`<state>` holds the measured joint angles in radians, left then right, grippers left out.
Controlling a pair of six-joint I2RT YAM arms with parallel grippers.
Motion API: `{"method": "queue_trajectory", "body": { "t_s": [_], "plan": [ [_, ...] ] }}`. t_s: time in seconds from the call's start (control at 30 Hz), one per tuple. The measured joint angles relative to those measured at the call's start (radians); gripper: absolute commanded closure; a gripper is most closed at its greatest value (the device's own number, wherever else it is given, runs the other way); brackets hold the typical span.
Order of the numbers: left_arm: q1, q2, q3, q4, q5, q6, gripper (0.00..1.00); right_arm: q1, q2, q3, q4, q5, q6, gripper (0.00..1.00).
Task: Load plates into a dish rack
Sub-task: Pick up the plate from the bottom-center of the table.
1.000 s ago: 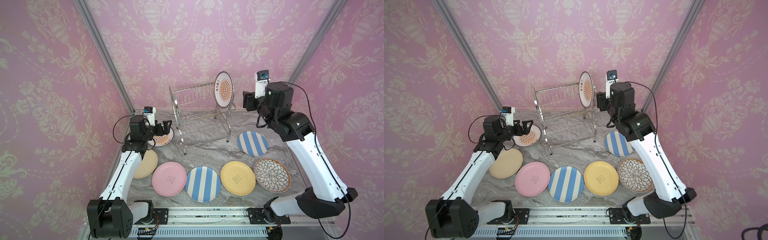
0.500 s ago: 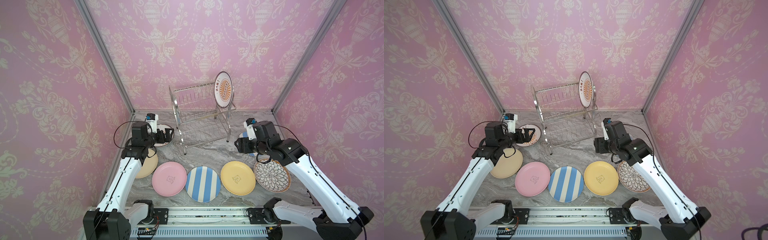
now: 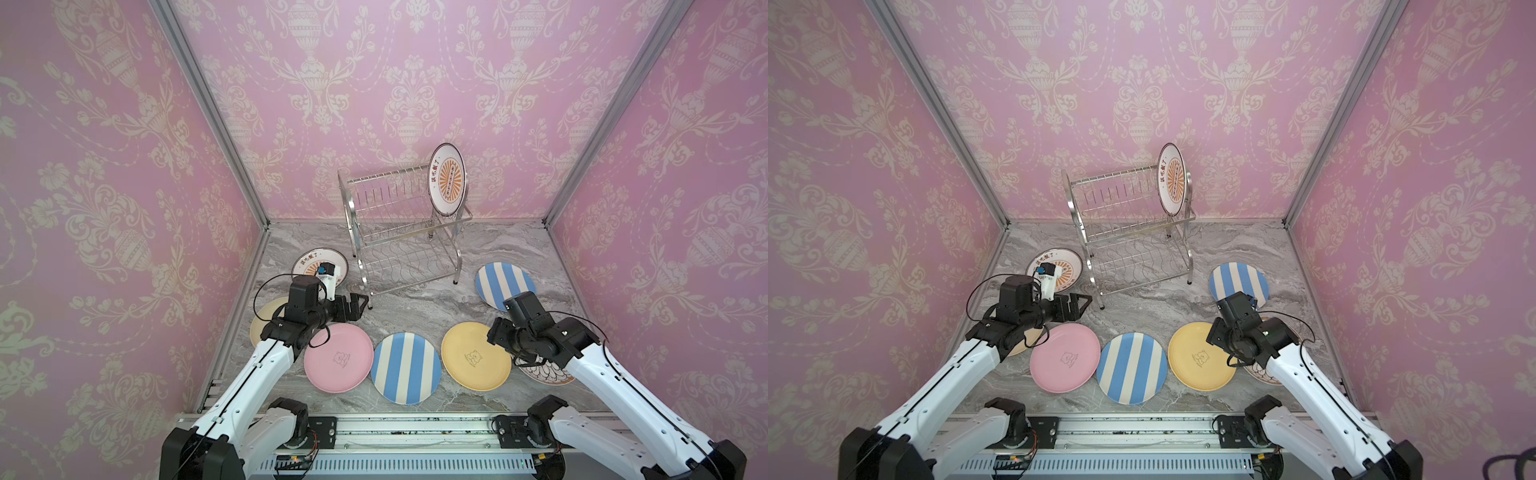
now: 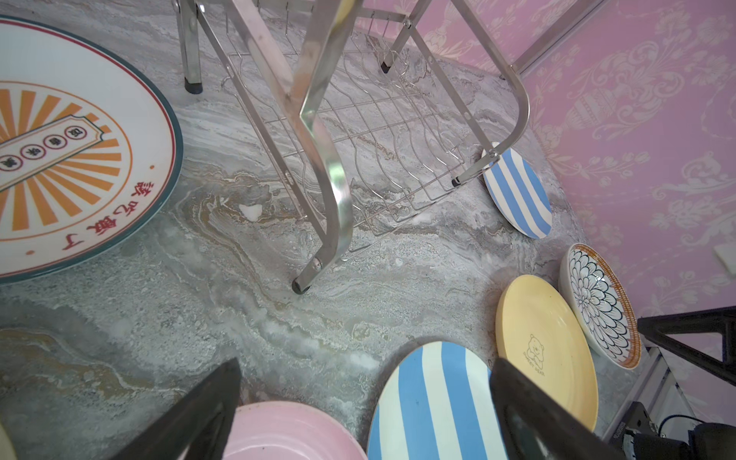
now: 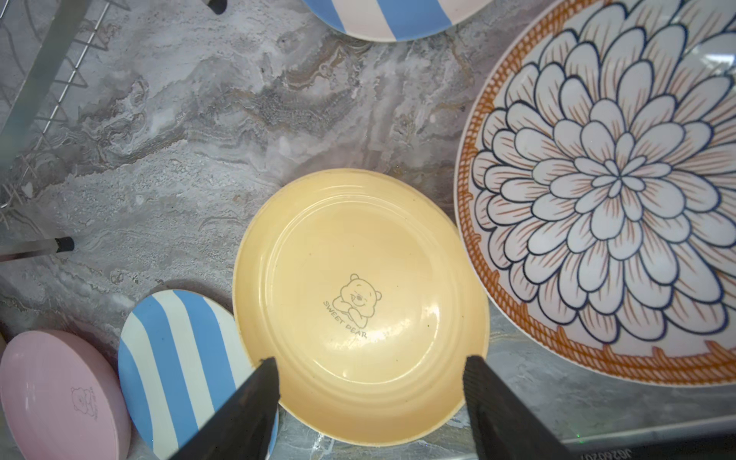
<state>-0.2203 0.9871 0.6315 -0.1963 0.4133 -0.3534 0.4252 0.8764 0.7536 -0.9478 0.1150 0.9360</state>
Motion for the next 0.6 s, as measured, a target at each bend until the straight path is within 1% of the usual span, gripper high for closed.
{"method": "queue_trajectory", "body": {
  "t_s": [0.1, 0.23, 0.37, 0.6],
  "plan": [
    [-0.003, -0.012, -0.043, 0.023, 0.000, -0.017, 0.01, -0.022, -0.050, -0.085, -0.001, 0.004, 0.079, 0.25],
    [-0.023, -0.013, -0.066, 0.054, 0.010, -0.023, 0.01, -0.043, -0.047, -0.136, -0.002, 0.002, 0.135, 0.25],
    [-0.037, -0.009, -0.066, 0.085, 0.021, -0.023, 0.01, -0.046, -0.029, -0.140, 0.001, -0.024, 0.150, 0.26],
    [-0.062, 0.049, -0.066, 0.114, 0.026, -0.023, 0.01, -0.046, -0.003, -0.143, -0.002, -0.056, 0.157, 0.26]
  ]
}}
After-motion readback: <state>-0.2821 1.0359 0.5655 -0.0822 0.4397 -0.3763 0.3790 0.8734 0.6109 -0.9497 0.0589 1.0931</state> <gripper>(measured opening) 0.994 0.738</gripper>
